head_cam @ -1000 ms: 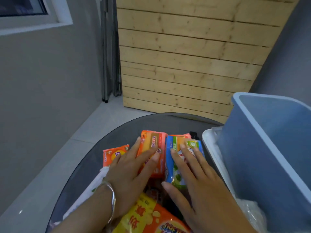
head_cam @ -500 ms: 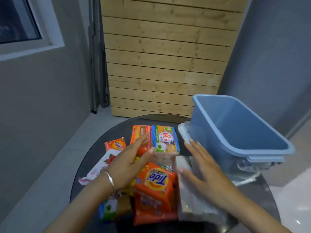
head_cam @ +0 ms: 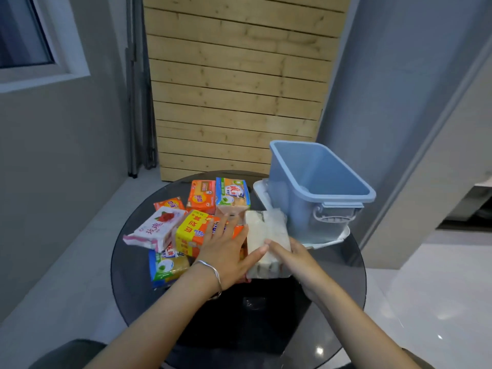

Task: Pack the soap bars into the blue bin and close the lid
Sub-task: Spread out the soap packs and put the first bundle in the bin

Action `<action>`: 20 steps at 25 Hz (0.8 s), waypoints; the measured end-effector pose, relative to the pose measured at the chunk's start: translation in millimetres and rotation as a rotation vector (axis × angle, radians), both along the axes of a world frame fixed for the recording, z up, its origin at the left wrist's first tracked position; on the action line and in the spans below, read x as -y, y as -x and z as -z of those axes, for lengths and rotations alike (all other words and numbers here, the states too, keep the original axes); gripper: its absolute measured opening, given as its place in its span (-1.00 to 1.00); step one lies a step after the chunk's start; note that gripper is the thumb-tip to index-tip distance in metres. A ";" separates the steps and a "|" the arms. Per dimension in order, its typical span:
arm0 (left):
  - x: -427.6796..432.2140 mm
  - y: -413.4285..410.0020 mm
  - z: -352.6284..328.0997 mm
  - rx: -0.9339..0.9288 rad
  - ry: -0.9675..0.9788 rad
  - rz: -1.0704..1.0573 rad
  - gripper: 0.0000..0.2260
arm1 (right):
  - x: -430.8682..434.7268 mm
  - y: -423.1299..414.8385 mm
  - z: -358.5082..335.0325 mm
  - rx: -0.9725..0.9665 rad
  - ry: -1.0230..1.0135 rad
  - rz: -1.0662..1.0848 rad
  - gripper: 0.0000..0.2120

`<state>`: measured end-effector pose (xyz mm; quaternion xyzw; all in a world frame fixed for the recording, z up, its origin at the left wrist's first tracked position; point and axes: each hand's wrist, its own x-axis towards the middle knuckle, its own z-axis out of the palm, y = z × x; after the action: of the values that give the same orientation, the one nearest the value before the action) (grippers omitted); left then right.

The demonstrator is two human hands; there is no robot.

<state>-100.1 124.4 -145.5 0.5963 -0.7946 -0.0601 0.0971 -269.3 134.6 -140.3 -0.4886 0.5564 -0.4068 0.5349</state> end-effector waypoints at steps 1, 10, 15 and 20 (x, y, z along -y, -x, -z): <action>1.4 0.5 0.7 -0.008 -0.006 0.003 -0.28 | -1.9 -3.7 0.8 0.015 0.008 0.026 -0.72; -9.7 -16.5 3.5 -0.023 -0.100 0.186 -0.44 | -38.5 6.6 12.2 0.334 -0.101 0.236 -0.62; -10.4 -11.2 -0.4 0.008 -0.120 0.153 -0.50 | -32.4 22.4 4.8 0.189 -0.316 0.110 -0.54; -11.8 -10.1 -8.1 -0.071 -0.171 0.135 -0.57 | -28.8 26.9 7.6 0.226 -0.415 0.057 -0.48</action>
<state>-90.0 136.2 -137.4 0.5449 -0.8211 -0.1549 0.0696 -296.2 163.4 -147.9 -0.3038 0.5783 -0.3509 0.6709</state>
